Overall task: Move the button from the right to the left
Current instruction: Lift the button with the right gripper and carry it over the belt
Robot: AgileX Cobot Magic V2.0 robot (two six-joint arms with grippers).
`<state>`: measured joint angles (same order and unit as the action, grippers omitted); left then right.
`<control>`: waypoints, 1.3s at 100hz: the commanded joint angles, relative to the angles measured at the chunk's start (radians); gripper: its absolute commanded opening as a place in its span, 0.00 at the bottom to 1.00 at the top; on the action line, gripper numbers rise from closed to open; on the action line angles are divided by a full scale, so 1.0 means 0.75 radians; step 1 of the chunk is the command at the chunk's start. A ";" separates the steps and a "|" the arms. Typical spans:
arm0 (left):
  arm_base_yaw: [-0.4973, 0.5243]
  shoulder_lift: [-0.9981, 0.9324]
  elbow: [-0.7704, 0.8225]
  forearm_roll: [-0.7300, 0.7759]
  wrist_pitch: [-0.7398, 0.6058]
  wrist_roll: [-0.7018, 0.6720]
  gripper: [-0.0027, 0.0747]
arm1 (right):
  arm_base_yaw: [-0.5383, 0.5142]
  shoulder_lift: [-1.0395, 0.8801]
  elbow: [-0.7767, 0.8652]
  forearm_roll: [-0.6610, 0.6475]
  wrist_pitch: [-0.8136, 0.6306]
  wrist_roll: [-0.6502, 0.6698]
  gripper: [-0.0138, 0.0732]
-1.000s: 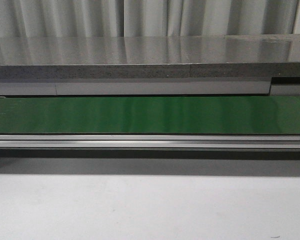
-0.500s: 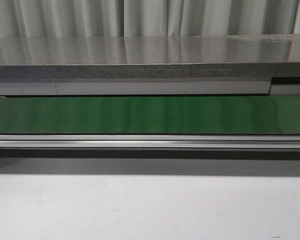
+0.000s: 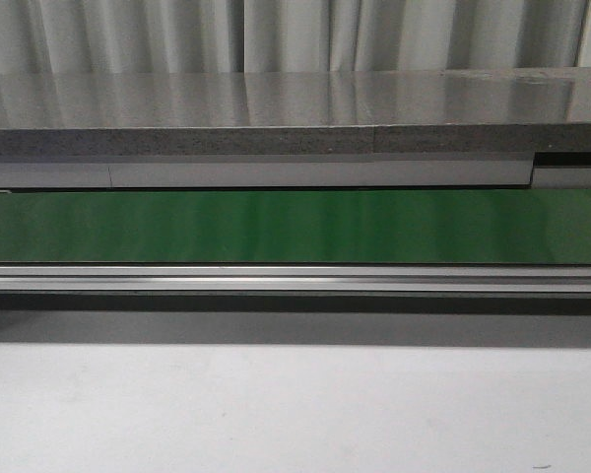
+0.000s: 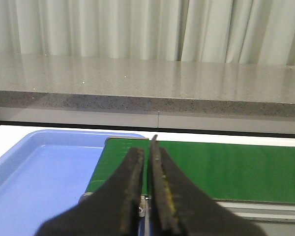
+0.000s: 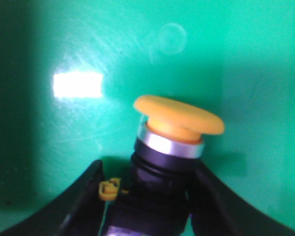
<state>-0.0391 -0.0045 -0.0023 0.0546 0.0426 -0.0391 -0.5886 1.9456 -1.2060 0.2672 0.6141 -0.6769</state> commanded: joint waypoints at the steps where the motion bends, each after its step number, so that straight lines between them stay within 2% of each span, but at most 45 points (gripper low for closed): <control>1: 0.004 -0.049 0.054 -0.006 -0.107 -0.011 0.04 | -0.010 -0.058 -0.051 0.004 -0.006 -0.017 0.44; 30: 0.004 -0.049 0.054 -0.006 -0.107 -0.011 0.04 | -0.005 -0.176 -0.174 0.100 0.148 -0.017 0.44; 58: 0.004 -0.049 0.054 -0.006 -0.107 -0.011 0.04 | 0.019 -0.347 -0.180 0.198 0.261 0.020 0.44; 80: 0.004 -0.049 0.054 -0.006 -0.107 -0.011 0.04 | 0.162 -0.365 -0.173 0.192 0.346 0.055 0.44; 98: 0.004 -0.049 0.054 -0.006 -0.107 -0.011 0.04 | 0.273 -0.365 -0.173 0.158 0.337 0.090 0.44; 130: 0.004 -0.049 0.054 -0.006 -0.107 -0.011 0.04 | 0.307 -0.362 -0.173 0.021 0.376 0.175 0.44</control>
<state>-0.0391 -0.0045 -0.0023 0.0546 0.0426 -0.0391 -0.3572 1.7258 -1.3080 0.3009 0.8978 -0.5565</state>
